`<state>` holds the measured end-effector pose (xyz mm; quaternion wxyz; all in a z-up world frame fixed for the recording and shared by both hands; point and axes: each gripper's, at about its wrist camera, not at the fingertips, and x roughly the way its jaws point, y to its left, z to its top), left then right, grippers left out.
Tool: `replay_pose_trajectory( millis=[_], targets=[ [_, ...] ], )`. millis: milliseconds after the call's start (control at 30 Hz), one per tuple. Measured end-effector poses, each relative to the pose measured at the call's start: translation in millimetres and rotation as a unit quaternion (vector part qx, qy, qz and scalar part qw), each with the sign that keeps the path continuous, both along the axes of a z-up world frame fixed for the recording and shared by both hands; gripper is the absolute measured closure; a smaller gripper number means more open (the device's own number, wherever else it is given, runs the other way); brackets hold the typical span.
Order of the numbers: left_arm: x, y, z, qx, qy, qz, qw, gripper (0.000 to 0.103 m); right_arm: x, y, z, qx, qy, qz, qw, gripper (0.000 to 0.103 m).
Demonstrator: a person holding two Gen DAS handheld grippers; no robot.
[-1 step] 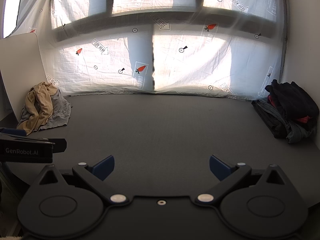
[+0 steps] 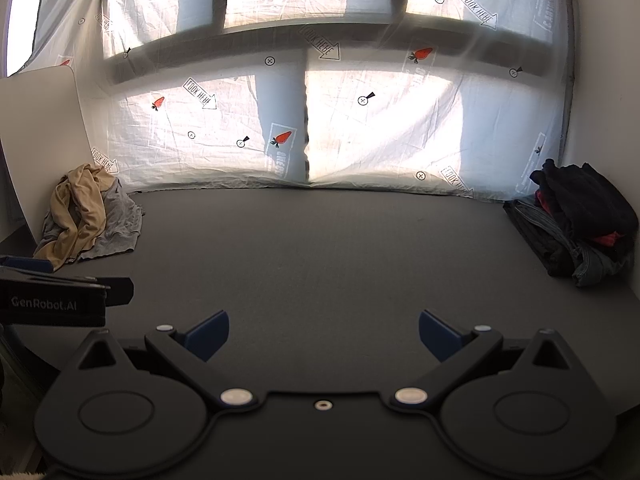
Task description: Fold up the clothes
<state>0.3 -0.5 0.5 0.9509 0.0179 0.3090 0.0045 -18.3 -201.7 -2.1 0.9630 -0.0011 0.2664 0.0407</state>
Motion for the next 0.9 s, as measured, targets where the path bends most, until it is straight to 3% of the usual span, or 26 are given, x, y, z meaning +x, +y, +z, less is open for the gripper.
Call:
replay_pose_trajectory(
  millis=[900],
  targets=[
    [6.9, -4.6, 1.4, 0.002, -0.001, -0.001, 1.0000, 0.000, 4.9, 1.8, 3.3, -0.002, -0.001, -0.003, 1.000, 0.000]
  ],
)
